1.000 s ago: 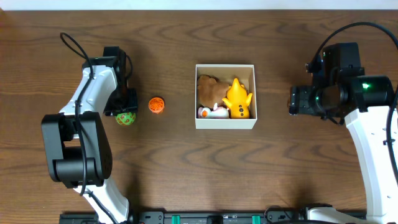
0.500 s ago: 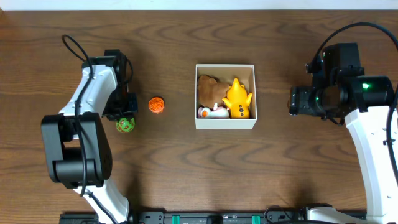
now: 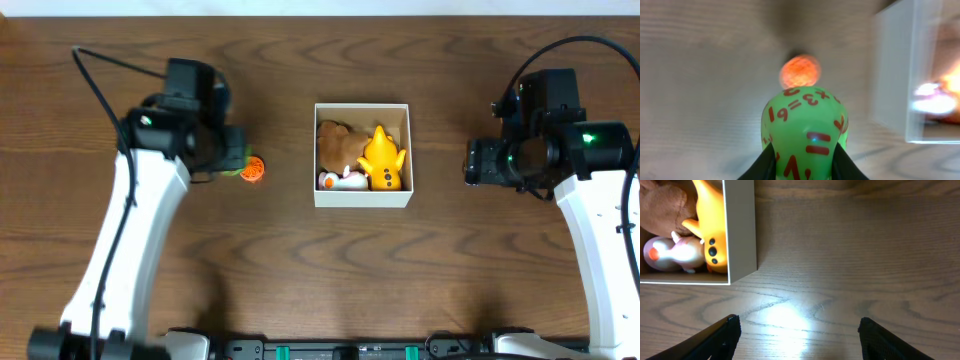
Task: Pack container
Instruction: 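Carry the green ball into the box and open the left gripper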
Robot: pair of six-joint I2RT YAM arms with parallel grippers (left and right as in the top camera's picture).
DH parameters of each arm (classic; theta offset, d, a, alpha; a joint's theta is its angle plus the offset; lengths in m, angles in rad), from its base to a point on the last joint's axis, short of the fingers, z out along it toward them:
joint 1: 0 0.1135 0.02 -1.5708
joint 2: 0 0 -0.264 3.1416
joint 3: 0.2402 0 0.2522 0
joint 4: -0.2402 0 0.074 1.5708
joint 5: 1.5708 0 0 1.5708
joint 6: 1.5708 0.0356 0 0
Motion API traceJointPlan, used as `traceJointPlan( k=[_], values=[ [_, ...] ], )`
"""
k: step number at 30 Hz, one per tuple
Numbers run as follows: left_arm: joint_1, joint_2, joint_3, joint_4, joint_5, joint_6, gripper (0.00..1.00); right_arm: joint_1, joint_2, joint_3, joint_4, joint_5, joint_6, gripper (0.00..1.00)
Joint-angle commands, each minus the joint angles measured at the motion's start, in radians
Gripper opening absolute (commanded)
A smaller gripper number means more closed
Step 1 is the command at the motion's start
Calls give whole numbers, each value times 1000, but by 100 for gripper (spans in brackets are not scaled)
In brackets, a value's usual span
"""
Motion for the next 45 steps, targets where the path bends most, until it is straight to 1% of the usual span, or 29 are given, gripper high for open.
traceJointPlan(
  k=[1, 6, 10, 15, 19, 22, 24, 27, 29, 32, 36, 41, 45],
  values=[
    [-111, -58, 21, 65, 59, 2, 20, -7, 2, -5, 2, 8, -14, 79],
    [-284, -54, 20, 256, 59, 2, 20, -7, 2, -5, 15, 8, -14, 79],
    [-379, 29, 20, 396, 44, 2, 20, -7, 2, -5, 16, 8, -14, 79],
    [-431, 196, 20, 480, 44, 2, 20, -7, 2, -5, 12, 8, -14, 79],
    [-453, 307, 20, 487, 44, 2, 21, -7, 2, -5, 0, 8, -14, 80],
    [-459, 358, 20, 486, 46, 2, 29, -7, 2, -5, -1, 8, -14, 80],
    [-460, 370, 20, 485, 56, 1, 39, -7, 2, -5, -1, 8, -14, 80],
    [-461, 358, 20, 486, 56, -11, 62, -7, 2, -5, 0, 8, -14, 80],
    [-461, 336, 20, 485, 56, -40, 71, -7, 2, -5, -2, 8, -14, 80],
    [-461, 299, 20, 481, 56, -51, 79, -7, 2, -5, -2, 8, -14, 80],
    [-462, 243, 20, 446, 56, -51, 83, -7, 2, -5, -1, 8, -14, 80],
    [-462, 175, 20, 399, 55, -51, 83, -7, 2, -5, 0, 8, -14, 80],
    [-462, 164, 20, 415, 49, -19, 83, -7, 2, -5, 0, 7, -14, 80]
  ],
)
